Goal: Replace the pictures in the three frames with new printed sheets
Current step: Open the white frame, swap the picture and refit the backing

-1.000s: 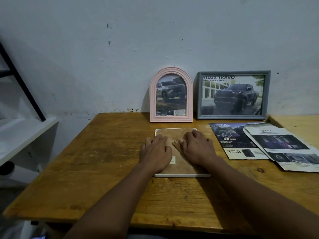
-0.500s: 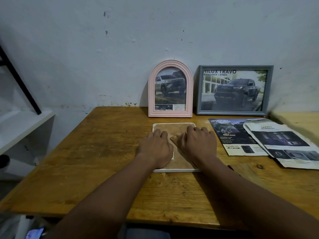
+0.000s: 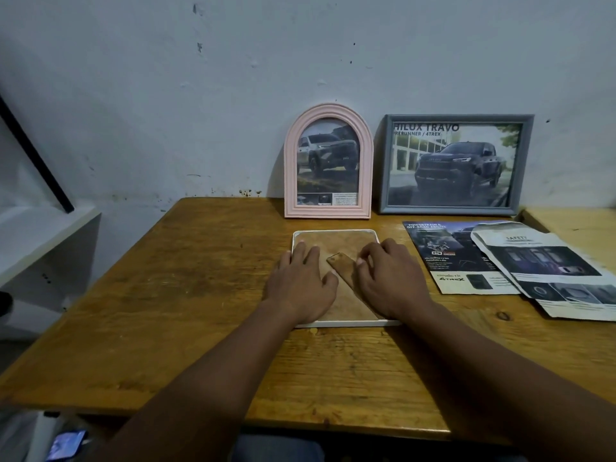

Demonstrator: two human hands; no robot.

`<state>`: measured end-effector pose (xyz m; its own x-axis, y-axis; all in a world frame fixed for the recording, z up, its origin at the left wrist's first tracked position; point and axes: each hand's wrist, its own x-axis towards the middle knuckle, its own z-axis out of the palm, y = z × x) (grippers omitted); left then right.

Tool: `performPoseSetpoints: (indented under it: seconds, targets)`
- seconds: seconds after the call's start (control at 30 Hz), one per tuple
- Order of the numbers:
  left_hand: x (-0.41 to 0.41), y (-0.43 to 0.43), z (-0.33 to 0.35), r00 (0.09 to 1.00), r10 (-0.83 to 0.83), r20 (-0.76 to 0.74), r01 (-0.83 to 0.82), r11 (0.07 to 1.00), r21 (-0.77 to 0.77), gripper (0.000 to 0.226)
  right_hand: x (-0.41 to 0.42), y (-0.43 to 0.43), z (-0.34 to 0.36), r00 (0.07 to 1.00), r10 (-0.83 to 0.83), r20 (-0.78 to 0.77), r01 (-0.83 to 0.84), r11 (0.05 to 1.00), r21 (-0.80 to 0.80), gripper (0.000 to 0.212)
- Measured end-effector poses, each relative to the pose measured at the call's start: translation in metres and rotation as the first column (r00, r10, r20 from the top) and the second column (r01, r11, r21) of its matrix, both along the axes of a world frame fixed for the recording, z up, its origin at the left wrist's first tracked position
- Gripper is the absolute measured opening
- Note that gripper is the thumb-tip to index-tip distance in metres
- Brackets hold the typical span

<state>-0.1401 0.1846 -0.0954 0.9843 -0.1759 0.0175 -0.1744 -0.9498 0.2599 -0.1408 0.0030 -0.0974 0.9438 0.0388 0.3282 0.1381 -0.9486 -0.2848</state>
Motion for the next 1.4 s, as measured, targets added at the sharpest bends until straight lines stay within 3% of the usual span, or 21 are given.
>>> performPoseSetpoints:
  seconds: [0.17,0.23,0.3,0.4,0.53,0.6,0.73,0.87,0.93,0.97,1.03,1.13,1.27,1.4]
  targets:
    - [-0.003,-0.002,0.003,0.992,0.050,0.119,-0.040,0.995,-0.087,0.067,-0.007,0.004,0.007,0.964,-0.264,-0.027,0.263,0.964,-0.034,0.062]
    - [-0.004,-0.003,0.005,0.988,0.061,0.141,-0.047,0.993,-0.107,0.064,-0.010,0.005,0.010,0.968,-0.249,-0.046,0.249,0.969,-0.009,0.057]
    - [-0.005,-0.004,0.007,0.989,0.066,0.133,-0.048,0.990,-0.133,0.062,-0.010,0.002,0.011,0.982,-0.181,-0.061,0.189,0.970,0.152,0.046]
    - [-0.006,-0.006,0.007,0.989,0.090,0.116,-0.066,0.979,-0.195,0.056,-0.012,-0.008,0.023,0.985,-0.126,-0.116,0.169,0.835,0.523,0.031]
    - [-0.007,-0.018,0.008,0.991,0.106,0.083,-0.069,0.930,-0.362,0.051,-0.011,-0.028,0.054,0.990,-0.136,-0.046,0.126,0.672,0.730,0.024]
    - [-0.006,-0.027,0.008,0.995,0.085,0.053,-0.054,0.897,-0.438,0.048,-0.009,-0.040,0.068,0.992,-0.120,-0.043,0.101,0.533,0.840,0.020]
    - [-0.004,-0.039,0.031,0.995,0.035,-0.098,-0.090,0.761,-0.642,0.043,-0.016,-0.051,0.096,1.000,-0.005,-0.019,0.020,0.298,0.954,0.019]
    - [-0.011,-0.038,0.085,0.916,-0.094,-0.390,-0.321,0.411,-0.853,0.062,-0.019,-0.034,0.129,0.977,0.206,0.061,-0.092,0.145,0.985,0.020]
    - [-0.008,-0.029,0.107,0.916,-0.101,-0.387,-0.333,0.344,-0.878,0.066,-0.017,-0.015,0.138,0.954,0.292,0.073,-0.131,0.183,0.974,0.016]
    - [-0.006,-0.023,0.115,0.928,-0.089,-0.361,-0.308,0.360,-0.881,0.069,-0.016,-0.006,0.140,0.943,0.323,0.076,-0.150,0.210,0.966,0.014]
    - [-0.006,-0.009,0.132,0.955,-0.055,-0.292,-0.238,0.447,-0.862,0.070,-0.013,0.011,0.140,0.928,0.365,0.077,-0.165,0.217,0.962,0.010]
    - [-0.011,0.006,0.141,0.983,0.016,-0.184,-0.159,0.581,-0.798,0.044,-0.010,0.026,0.125,0.932,0.360,0.048,-0.143,0.244,0.959,0.010]
    - [-0.017,0.017,0.119,0.959,0.098,-0.267,-0.279,0.507,-0.816,0.046,-0.014,0.023,0.090,0.982,0.186,-0.038,-0.076,0.567,0.820,0.027]
    - [-0.024,0.025,0.079,0.922,0.095,-0.374,-0.381,0.389,-0.839,0.043,-0.020,0.009,0.044,0.982,0.075,-0.175,0.047,0.798,0.601,0.041]
